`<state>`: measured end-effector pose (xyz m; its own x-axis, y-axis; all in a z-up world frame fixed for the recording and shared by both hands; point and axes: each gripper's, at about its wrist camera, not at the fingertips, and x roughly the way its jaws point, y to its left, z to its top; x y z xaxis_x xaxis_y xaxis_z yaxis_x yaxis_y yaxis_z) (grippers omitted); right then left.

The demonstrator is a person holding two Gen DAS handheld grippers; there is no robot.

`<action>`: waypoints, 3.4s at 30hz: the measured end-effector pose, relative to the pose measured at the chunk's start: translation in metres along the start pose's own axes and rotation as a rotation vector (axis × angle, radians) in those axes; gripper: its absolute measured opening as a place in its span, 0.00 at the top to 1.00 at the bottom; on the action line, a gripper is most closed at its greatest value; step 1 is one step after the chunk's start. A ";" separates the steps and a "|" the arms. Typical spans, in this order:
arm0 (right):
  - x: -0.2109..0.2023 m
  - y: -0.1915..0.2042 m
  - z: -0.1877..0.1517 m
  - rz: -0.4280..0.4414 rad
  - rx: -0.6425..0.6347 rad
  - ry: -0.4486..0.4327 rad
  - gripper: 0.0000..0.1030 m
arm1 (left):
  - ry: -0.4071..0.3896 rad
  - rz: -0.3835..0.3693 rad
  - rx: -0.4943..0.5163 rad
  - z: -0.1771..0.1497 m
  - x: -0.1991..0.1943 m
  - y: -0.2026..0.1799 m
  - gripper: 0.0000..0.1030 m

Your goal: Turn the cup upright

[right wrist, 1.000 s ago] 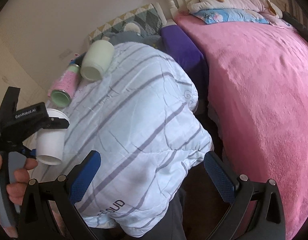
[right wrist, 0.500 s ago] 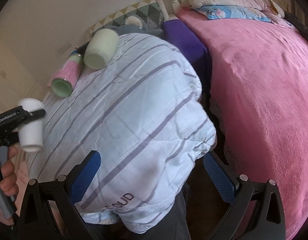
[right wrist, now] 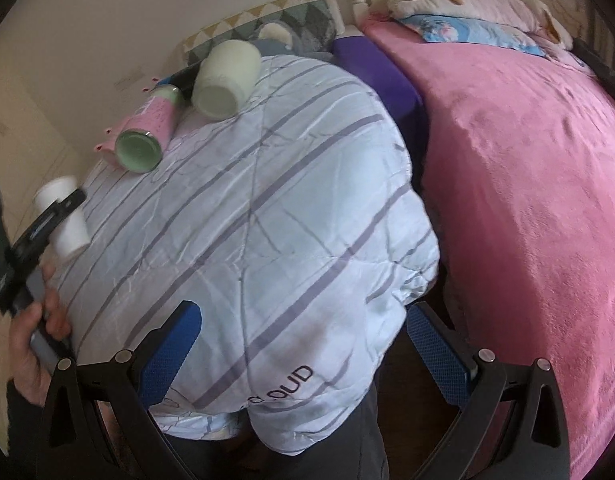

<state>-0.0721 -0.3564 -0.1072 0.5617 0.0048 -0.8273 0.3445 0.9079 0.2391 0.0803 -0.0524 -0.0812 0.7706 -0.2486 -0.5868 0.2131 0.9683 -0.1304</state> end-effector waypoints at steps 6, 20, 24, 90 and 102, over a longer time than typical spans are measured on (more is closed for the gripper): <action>-0.002 0.014 0.000 -0.005 -0.034 0.000 0.00 | 0.103 -0.008 0.024 -0.017 0.004 -0.004 0.36; -0.006 0.032 -0.004 0.014 -0.079 -0.002 0.00 | 0.103 0.003 0.074 -0.031 -0.028 -0.012 0.01; -0.008 0.042 -0.004 0.035 -0.104 -0.010 0.00 | 0.158 0.001 0.065 -0.029 -0.037 -0.011 0.01; -0.089 0.114 -0.009 0.161 -0.246 -0.236 0.00 | 0.207 0.213 0.052 -0.016 -0.181 -0.011 0.01; -0.086 0.114 -0.009 0.188 -0.252 -0.230 0.00 | 0.216 0.245 0.069 -0.013 -0.181 -0.012 0.01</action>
<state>-0.0879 -0.2495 -0.0128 0.7612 0.1125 -0.6387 0.0398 0.9749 0.2191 -0.0696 -0.0190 0.0164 0.6601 0.0097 -0.7511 0.0831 0.9928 0.0859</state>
